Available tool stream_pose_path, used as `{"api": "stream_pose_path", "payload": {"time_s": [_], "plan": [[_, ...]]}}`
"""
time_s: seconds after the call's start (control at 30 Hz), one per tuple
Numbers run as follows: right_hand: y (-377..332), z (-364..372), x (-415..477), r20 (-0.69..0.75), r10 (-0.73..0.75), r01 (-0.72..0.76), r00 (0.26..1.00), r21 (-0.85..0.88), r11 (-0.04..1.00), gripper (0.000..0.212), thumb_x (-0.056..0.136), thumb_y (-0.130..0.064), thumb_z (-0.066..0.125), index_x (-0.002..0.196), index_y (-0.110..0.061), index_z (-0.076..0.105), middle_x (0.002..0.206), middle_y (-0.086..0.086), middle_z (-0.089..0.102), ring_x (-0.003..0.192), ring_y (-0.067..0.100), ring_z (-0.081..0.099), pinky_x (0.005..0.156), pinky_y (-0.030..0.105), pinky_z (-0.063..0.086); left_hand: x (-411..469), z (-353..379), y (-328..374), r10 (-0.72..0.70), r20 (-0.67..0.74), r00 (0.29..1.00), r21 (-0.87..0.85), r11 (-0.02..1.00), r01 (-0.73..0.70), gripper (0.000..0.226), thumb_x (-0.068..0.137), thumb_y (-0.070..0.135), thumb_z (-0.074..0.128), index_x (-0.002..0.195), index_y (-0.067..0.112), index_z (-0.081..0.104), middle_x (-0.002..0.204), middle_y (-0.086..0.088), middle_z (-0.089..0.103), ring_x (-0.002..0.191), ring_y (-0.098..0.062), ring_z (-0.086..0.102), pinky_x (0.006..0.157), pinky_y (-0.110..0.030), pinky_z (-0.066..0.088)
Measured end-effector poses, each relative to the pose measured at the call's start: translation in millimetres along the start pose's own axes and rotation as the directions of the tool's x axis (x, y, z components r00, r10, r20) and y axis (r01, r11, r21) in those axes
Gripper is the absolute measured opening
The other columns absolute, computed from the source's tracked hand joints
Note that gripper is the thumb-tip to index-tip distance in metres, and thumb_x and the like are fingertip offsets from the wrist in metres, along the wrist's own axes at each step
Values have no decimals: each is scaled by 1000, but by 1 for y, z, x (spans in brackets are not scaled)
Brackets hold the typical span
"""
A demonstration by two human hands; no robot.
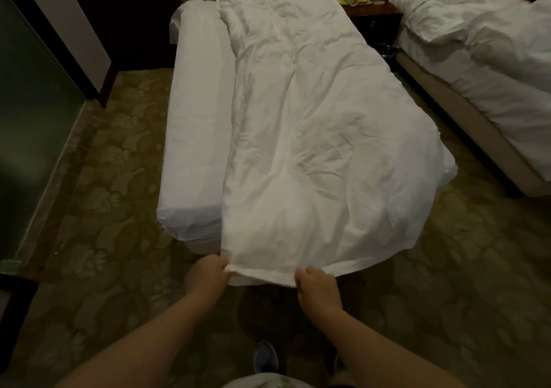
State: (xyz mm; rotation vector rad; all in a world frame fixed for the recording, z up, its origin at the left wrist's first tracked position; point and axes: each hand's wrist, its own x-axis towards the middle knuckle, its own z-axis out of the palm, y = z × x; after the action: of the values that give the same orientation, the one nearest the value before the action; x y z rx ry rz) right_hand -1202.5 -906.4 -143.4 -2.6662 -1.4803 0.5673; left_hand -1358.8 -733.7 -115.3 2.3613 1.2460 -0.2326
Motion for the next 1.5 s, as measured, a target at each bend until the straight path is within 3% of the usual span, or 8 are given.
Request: {"api": "stream_pose_path", "payload": {"time_s": [0.03, 0.1, 0.17, 0.37, 0.73, 1.07, 1.33, 1.5], "plan": [[2, 0, -3, 249, 20, -15, 968, -19, 1000, 15, 91, -14, 53, 104, -17, 58, 111, 6, 58, 101, 25, 56, 86, 37, 44, -1, 1, -8, -58, 80, 995, 111, 993, 49, 22, 88, 34, 52, 81, 21, 67, 87, -1, 63, 85, -21, 61, 65, -29, 43], [3, 2, -5, 667, 41, -27, 744, -32, 999, 28, 95, -13, 46, 122, -11, 55, 122, 11, 53, 112, 28, 52, 98, 39, 42, -6, 1, -18, -187, 325, 927, 280, 955, 94, 30, 89, 44, 57, 98, 17, 66, 96, -1, 63, 95, -18, 62, 74, -27, 46], [-2, 4, -2, 726, 39, -22, 686, -33, 999, 30, 95, -13, 44, 124, -9, 55, 113, 12, 50, 102, 25, 49, 98, 40, 40, -6, -1, -24, -238, 488, 840, 380, 924, 41, 48, 85, 52, 60, 110, 11, 64, 99, -4, 61, 102, -19, 61, 82, -29, 47], [-11, -23, 38, 441, 48, -27, 896, -54, 998, 26, 95, -17, 42, 112, -13, 61, 114, 9, 57, 104, 25, 54, 95, 38, 40, 20, -28, 2, -189, 342, 921, 331, 941, 70, 33, 92, 36, 52, 115, 14, 60, 117, -5, 59, 108, -22, 58, 89, -34, 49], [-17, -125, 130, 105, 13, 2, 994, -147, 989, 27, 91, -17, 46, 113, -19, 61, 122, 7, 61, 116, 27, 54, 101, 36, 33, 91, -82, 54, -64, 187, 980, 233, 972, 19, 34, 93, 36, 45, 113, 15, 62, 117, -7, 62, 105, -26, 60, 88, -37, 50], [-81, -227, 274, -172, -180, 146, 968, -193, 970, 32, 94, -21, 39, 122, -20, 53, 117, 3, 62, 111, 25, 52, 93, 38, 33, 190, -214, 60, -56, -162, 985, 186, 979, 86, 24, 93, 24, 41, 98, 16, 63, 92, 0, 59, 81, -18, 55, 62, -27, 39], [-221, -279, 368, -321, -300, 243, 898, -204, 948, 35, 90, -19, 41, 121, -20, 56, 117, 3, 63, 110, 27, 53, 95, 38, 31, 253, -300, -38, -39, -375, 926, 48, 997, 62, 21, 94, 23, 41, 102, 14, 59, 97, -3, 62, 85, -22, 58, 74, -35, 52], [-332, -287, 440, -363, -264, 206, 893, -191, 960, 36, 93, -22, 41, 127, -22, 53, 121, 1, 62, 113, 25, 52, 98, 38, 31, 298, -373, -137, 82, -461, 884, 160, 987, -8, 20, 95, 25, 40, 101, 19, 58, 97, 0, 60, 87, -20, 54, 72, -32, 47]]}}
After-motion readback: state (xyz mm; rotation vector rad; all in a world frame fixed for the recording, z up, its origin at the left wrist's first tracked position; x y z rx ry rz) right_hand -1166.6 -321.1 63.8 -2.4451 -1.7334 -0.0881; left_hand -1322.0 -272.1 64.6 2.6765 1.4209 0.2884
